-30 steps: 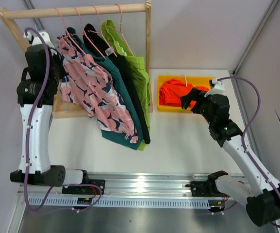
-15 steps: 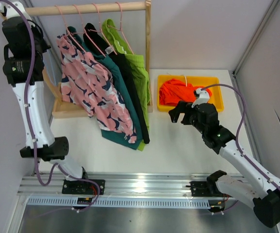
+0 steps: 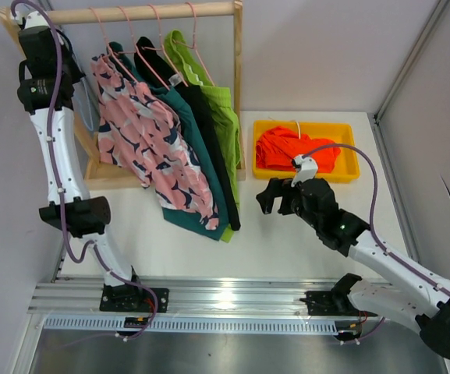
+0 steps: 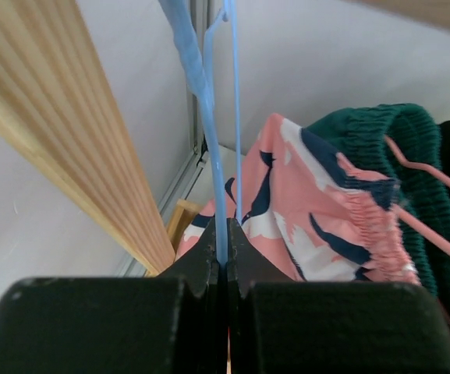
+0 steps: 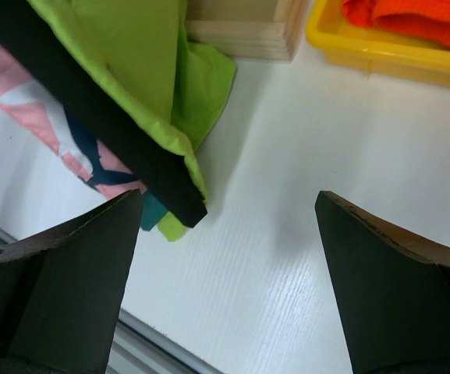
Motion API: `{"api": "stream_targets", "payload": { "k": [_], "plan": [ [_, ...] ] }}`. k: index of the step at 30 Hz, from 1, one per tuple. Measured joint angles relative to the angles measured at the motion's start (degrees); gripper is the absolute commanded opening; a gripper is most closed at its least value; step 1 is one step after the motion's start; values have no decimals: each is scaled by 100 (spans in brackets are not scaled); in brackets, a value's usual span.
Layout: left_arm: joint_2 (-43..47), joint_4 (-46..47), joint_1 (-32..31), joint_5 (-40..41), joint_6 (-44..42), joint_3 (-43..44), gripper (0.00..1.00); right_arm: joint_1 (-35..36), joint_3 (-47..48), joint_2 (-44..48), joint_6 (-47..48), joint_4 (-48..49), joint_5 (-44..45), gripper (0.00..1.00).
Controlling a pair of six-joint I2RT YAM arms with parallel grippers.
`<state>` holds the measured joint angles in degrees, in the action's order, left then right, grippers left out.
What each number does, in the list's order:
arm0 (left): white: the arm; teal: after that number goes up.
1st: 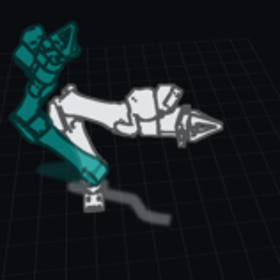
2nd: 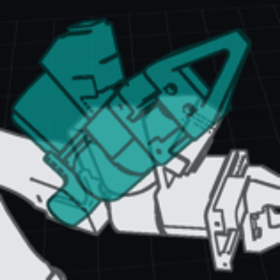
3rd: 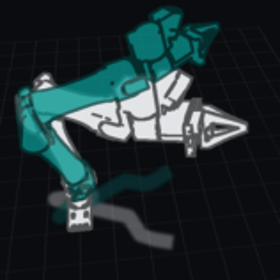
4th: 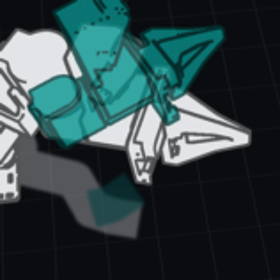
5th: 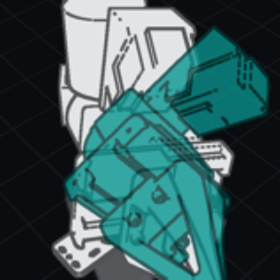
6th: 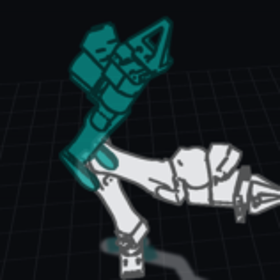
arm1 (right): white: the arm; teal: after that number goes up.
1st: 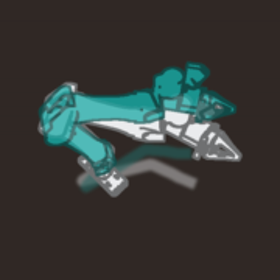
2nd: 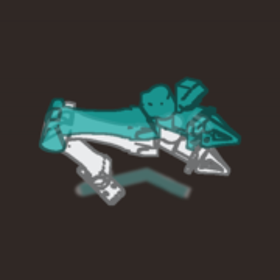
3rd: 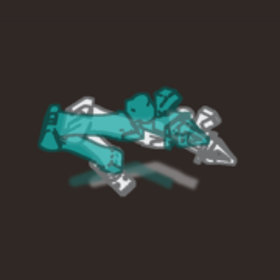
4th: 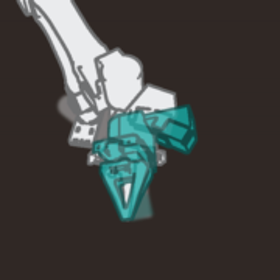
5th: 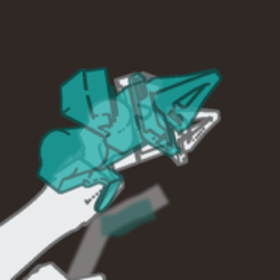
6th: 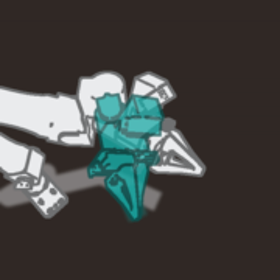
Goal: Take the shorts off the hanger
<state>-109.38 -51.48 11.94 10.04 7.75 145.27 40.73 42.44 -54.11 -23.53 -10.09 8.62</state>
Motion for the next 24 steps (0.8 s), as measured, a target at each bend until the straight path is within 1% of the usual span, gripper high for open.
{"api": "stream_targets", "payload": {
  "k": [4, 6, 9, 10, 12, 14, 15, 16, 20, 24],
  "plan": [
    [-42, -2, 144, -22, 90, -157, 0, 457, 24, -98, -7, -59, 271, 99],
    [76, 223, 179, 22, 131, -555, 0, 656, 68, -131, -2, -127, 442, 99],
    [472, 704, 205, 55, 140, -1325, 15, 848, 155, -136, -2, -203, 616, 99],
    [697, 778, 208, 46, 164, -1659, 26, 892, 181, -129, -2, -205, 673, 99],
    [1113, 540, 205, 24, 216, -2227, 33, 953, 197, -92, -4, -210, 772, 99],
    [1462, 404, 205, 15, 247, -2647, 49, 1008, 197, -15, -22, -247, 870, 99],
    [1613, 332, 205, 9, 271, -2789, 53, 1034, 197, 31, -28, -267, 909, 99],
    [1755, 271, 203, 0, 282, -2872, 60, 1073, 197, 103, -44, -289, 949, 99],
    [2256, 98, 127, -24, 326, -2924, 64, 1222, 195, 389, -83, -356, 1084, 99],
    [2813, -13, -118, -173, 339, -2924, 65, 1325, 195, 688, -125, -437, 1198, 99]
  ]
}}
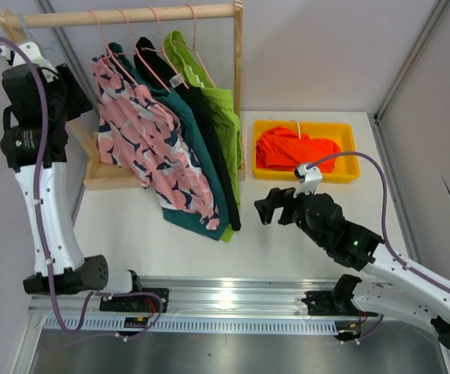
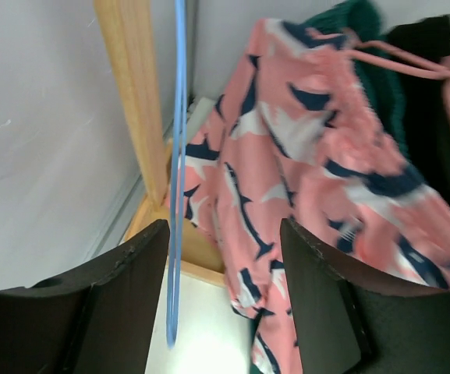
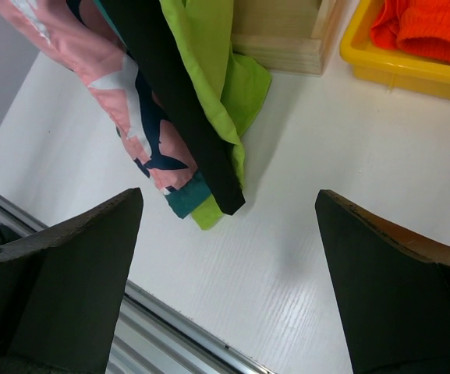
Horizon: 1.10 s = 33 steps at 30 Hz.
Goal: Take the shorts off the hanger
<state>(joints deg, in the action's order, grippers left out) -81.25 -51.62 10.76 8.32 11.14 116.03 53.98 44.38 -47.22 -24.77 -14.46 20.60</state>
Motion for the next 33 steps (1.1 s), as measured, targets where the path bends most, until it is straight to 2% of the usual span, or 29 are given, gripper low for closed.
{"api": "stream_targets", "payload": {
  "k": [8, 15, 24, 33],
  "plan": [
    [656, 61, -166, -1176, 400, -85, 61, 46, -144, 337, -50, -160, 146, 99],
    [315, 487, -319, -2050, 955, -118, 55, 57, -330, 564, -70, -195, 212, 99],
    [-570, 780, -745, -2144, 1405, 192, 54, 57, -442, 719, -66, -258, 295, 99],
    [-911, 955, -1215, -1864, 1497, 822, 53, 57, -616, 761, -63, -313, 299, 99]
  ]
}}
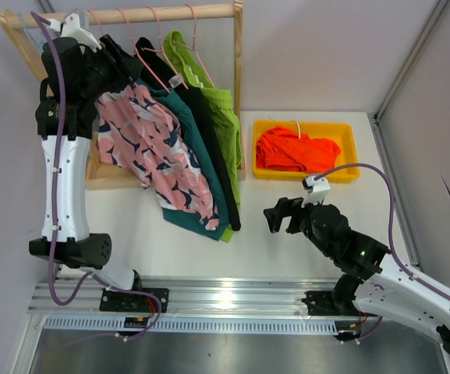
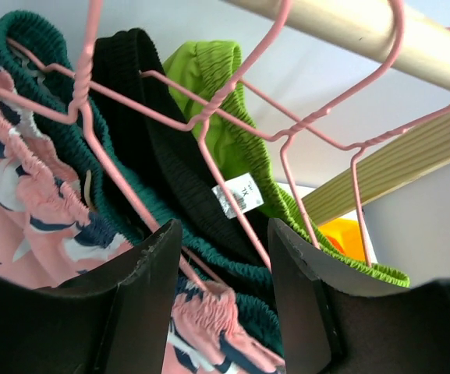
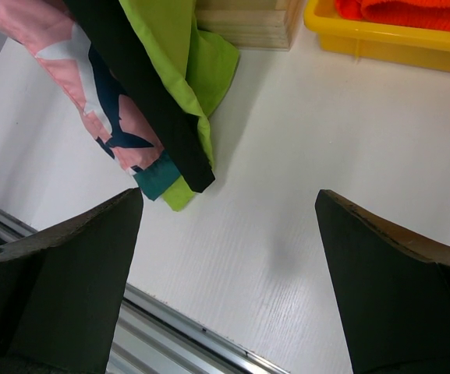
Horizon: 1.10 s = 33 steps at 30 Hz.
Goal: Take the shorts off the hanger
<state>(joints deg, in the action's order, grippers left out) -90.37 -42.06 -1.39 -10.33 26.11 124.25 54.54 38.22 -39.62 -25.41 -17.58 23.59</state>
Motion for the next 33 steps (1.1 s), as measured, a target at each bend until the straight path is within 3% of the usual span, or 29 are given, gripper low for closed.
{"api": "stream_targets", "payload": {
  "k": [8, 16, 33],
  "plan": [
    [-162, -72, -109, 584, 0, 37, 49, -59, -50, 20, 66, 0, 7, 99],
    [7, -42, -273, 1268, -11, -205, 50, -195, -181, 20, 87, 11, -28, 99],
    [339, 11, -273, 1526, -68, -111, 54, -240, -275, 9, 81, 120, -162, 99]
  ]
}}
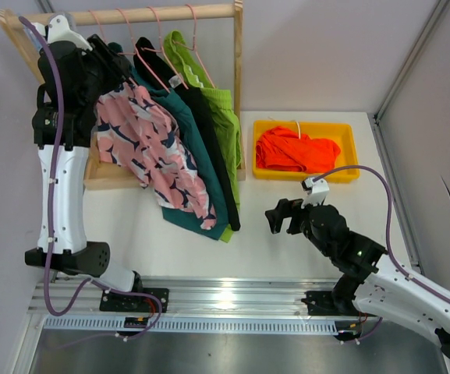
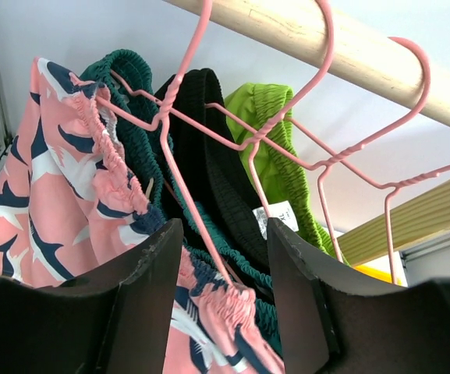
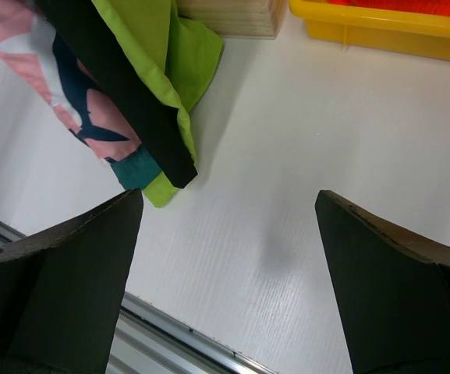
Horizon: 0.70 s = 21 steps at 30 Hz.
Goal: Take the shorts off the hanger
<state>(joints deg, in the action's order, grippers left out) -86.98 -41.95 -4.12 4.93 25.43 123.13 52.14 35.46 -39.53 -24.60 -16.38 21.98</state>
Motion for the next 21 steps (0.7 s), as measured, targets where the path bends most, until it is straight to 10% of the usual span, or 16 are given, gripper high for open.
{"api": "stream_targets", "payload": {
  "k": [21],
  "plan": [
    [-476, -11, 0, 243, 0, 0, 52, -83, 0, 2, 24, -2, 0, 99]
  ]
}}
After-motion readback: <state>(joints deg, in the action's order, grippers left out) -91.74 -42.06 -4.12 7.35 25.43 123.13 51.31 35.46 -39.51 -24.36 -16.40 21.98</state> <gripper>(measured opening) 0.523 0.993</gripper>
